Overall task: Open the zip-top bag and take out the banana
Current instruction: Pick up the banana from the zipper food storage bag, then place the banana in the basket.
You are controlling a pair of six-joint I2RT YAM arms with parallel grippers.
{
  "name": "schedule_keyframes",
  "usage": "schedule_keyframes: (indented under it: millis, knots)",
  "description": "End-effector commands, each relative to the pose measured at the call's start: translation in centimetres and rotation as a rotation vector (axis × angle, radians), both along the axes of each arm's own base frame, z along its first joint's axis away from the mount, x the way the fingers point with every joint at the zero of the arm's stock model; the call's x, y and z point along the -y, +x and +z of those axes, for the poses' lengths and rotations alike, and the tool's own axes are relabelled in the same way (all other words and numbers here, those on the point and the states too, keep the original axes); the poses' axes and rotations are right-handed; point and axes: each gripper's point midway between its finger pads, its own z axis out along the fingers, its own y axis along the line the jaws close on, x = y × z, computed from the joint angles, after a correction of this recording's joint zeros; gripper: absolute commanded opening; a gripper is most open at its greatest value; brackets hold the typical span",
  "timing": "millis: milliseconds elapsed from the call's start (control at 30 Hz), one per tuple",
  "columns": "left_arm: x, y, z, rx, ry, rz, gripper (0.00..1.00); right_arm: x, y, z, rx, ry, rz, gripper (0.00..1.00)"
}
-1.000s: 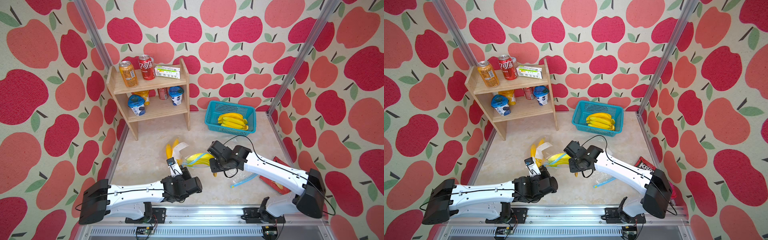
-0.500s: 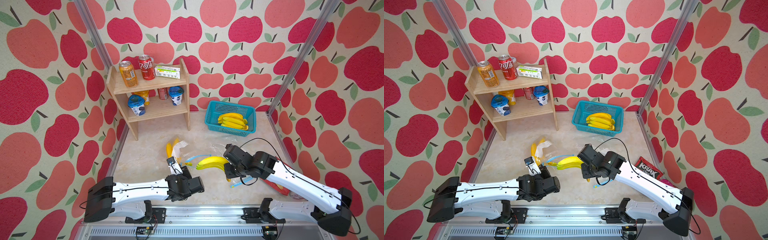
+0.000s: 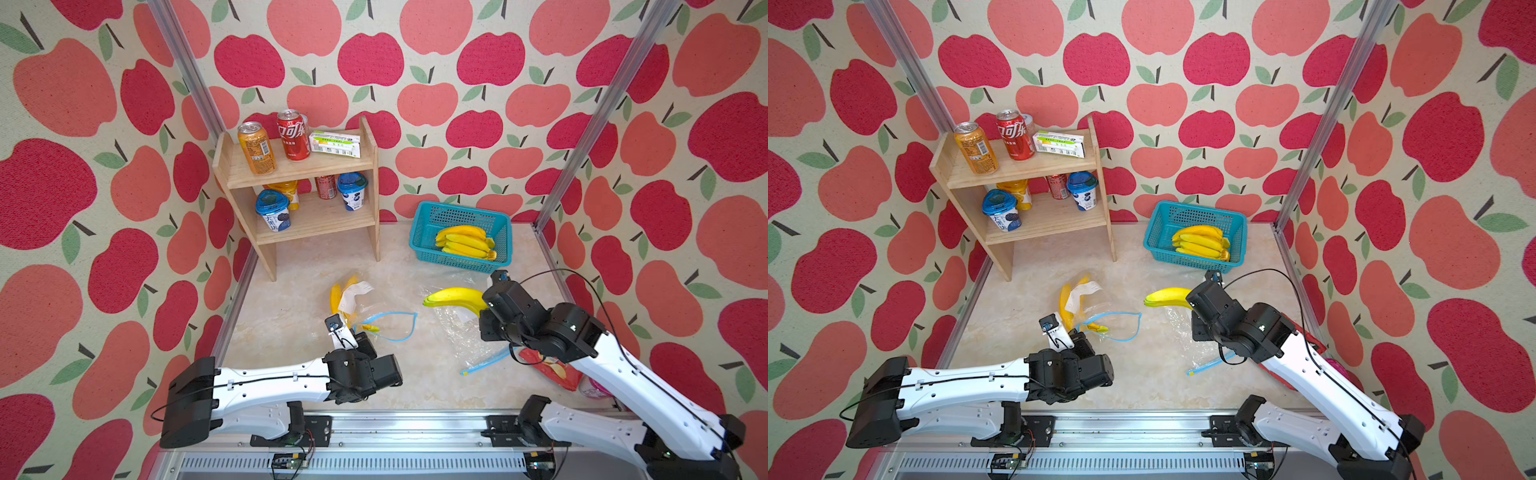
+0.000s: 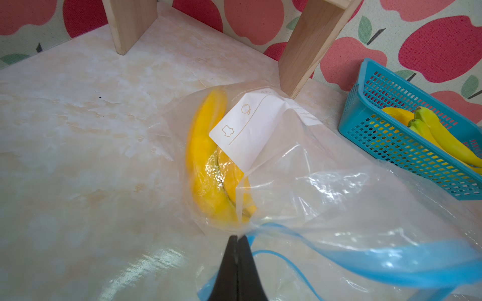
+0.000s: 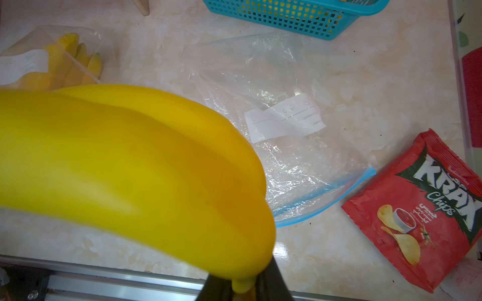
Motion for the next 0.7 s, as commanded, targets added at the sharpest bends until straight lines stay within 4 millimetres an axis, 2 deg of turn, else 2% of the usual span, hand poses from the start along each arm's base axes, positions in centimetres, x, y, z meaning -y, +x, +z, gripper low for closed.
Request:
schedule_keyframes:
  millis: [0, 133, 233, 333, 500, 600, 667]
  knots:
    - [-0.3, 0.1, 1.0, 0.035, 0.009, -0.013, 0.02, 2.1, 3.2, 2.2, 0.173, 0.003, -0.079, 0.0]
    - [0.2, 0.1, 1.1, 0.028, -0.007, -0.041, 0.02, 2.3, 8.8, 2.5, 0.301, 0.079, -0.155, 0.0]
    - [0.2, -0.1, 0.8, 0.016, -0.022, -0.047, 0.03, 1.4, 12.8, 2.9, 0.334, 0.107, -0.133, 0.0]
    - [0.5, -0.1, 0.6, 0.015, -0.051, -0.07, 0.03, 0.6, 16.8, 2.4, 0.324, 0.066, -0.09, 0.0]
    - [1.0, -0.2, 0.5, 0.004, -0.062, -0.104, 0.03, 1.9, 24.1, 0.9, 0.3, 0.053, -0.146, 0.0]
    - [1.0, -0.3, 0.4, -0.007, -0.054, -0.113, 0.03, 2.7, 28.1, 1.3, 0.339, 0.015, -0.177, 0.0]
    - [0.9, -0.4, 0.3, -0.007, -0.057, -0.113, 0.03, 3.2, 30.8, 0.8, 0.323, -0.006, -0.189, 0.0]
